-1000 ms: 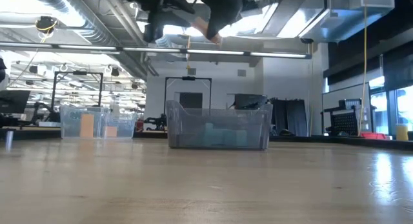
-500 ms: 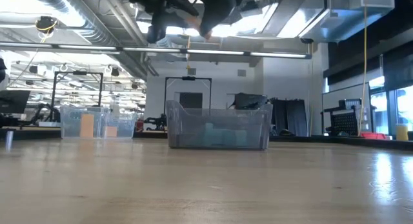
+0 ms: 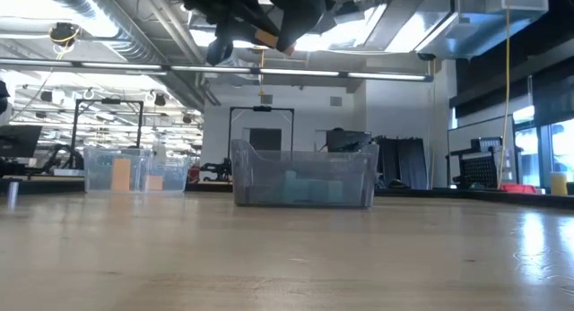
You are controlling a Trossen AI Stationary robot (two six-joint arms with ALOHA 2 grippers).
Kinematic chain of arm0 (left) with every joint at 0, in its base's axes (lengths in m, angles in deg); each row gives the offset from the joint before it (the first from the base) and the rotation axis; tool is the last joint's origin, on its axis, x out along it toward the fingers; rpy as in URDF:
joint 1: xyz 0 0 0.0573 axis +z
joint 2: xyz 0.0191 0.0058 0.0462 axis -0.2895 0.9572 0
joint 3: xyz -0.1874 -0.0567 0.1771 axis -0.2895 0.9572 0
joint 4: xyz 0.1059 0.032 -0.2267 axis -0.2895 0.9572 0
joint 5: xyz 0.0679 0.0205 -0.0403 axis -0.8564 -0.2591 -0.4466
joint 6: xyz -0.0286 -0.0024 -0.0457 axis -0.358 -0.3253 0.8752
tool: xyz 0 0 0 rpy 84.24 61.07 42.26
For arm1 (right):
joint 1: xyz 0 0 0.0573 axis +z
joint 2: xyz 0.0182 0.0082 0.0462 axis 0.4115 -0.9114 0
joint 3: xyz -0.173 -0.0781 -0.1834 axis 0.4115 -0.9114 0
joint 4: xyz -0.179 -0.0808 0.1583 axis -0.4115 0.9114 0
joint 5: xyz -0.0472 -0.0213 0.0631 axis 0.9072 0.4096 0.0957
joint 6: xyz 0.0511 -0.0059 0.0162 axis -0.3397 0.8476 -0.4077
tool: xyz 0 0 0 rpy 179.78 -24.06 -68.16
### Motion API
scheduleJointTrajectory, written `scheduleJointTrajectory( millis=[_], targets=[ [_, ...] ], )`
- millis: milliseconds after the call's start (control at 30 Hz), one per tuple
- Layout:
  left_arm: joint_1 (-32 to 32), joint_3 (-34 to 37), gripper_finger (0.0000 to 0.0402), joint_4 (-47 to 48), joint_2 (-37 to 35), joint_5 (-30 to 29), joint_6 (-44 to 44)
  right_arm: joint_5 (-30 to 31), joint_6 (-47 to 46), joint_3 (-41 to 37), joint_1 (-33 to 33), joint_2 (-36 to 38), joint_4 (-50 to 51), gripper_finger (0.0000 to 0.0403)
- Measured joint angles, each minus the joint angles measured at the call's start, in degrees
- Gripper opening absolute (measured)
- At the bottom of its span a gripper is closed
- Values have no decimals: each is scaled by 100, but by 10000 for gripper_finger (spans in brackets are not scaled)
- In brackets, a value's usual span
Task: Sort & place blocks by color
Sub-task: Put the yellow block into the transparent bin
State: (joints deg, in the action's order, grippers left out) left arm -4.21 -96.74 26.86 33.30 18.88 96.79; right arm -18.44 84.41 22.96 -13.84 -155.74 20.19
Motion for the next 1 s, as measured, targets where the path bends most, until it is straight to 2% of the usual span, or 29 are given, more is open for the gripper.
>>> scheduleJointTrajectory(
  millis=[300, 467, 633, 900, 1000],
  targets=[
    [0, 2, 48, -17, 0, -80, -95, 2, -17, 0, 2, 0, -2, 133],
    [11, 26, 48, 25, 5, -270, -269, -133, -59, 13, -24, 15, -163, 183],
    [99, 22, 48, 165, -24, -366, -291, -154, -30, 28, -26, 17, -111, 201],
    [704, 10, 48, 407, -174, -341, -402, -420, -55, 808, 62, 15, 535, 204],
    [1004, 15, 48, 935, -205, -737, -423, -468, -115, 1226, 117, 12, 1046, 205]
  ],
)
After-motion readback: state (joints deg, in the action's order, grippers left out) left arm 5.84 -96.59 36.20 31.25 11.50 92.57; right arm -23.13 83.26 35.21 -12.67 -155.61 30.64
